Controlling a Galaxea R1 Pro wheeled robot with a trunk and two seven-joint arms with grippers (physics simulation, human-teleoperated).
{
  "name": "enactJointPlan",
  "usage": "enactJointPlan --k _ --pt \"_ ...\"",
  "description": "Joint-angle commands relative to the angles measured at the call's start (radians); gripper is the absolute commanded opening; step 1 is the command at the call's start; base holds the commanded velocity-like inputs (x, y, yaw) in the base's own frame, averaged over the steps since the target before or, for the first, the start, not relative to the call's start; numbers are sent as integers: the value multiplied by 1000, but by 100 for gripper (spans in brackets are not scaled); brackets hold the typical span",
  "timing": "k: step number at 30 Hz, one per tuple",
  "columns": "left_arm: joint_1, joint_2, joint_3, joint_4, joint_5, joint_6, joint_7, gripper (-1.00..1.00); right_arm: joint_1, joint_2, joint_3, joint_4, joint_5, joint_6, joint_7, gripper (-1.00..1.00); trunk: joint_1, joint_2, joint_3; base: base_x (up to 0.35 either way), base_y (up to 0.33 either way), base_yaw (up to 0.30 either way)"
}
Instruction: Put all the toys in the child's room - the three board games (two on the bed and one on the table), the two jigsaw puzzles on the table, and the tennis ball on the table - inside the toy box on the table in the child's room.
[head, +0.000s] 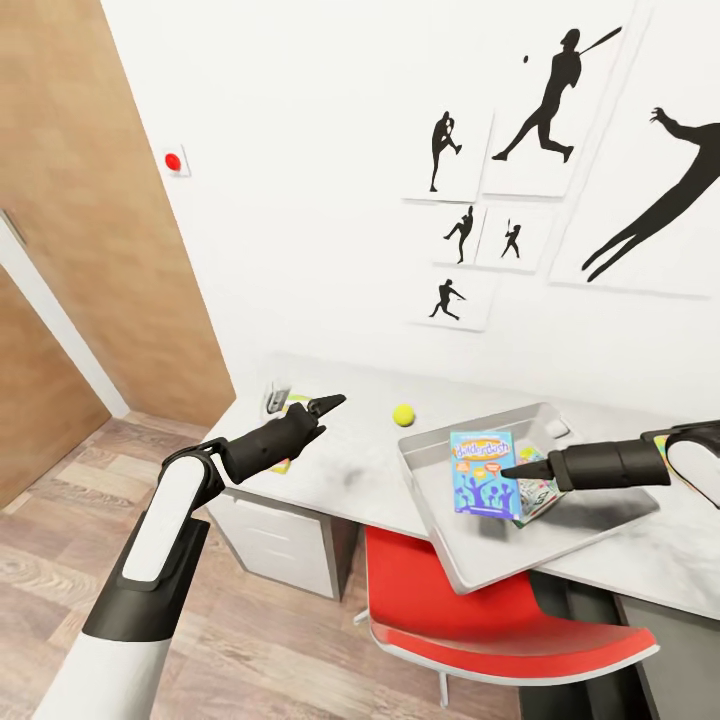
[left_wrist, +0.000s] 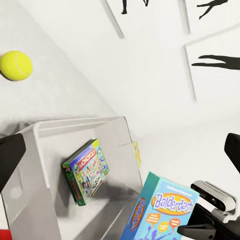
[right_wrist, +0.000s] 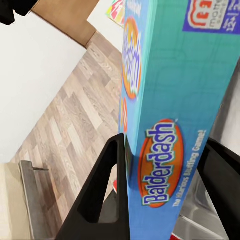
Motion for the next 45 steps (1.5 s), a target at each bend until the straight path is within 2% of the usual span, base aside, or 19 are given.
enactJointPlan --k 1,15,31,45 --pt "-1 0 1 -1 11 2 10 100 3 -1 2 3 4 1 8 -100 1 -2 -2 0 0 4" --pt "-1 0 1 -1 11 3 10 100 34 -1 18 21 7 1 7 -100 1 -2 -18 0 0 1" --pt "-1 0 0 -2 11 3 10 100 34 1 35 24 7 1 8 -100 1 -2 -42 0 0 0" --pt "-1 -1 -1 -2 11 3 10 100 20 1 31 52 10 1 8 -100 1 -2 -49 0 0 0"
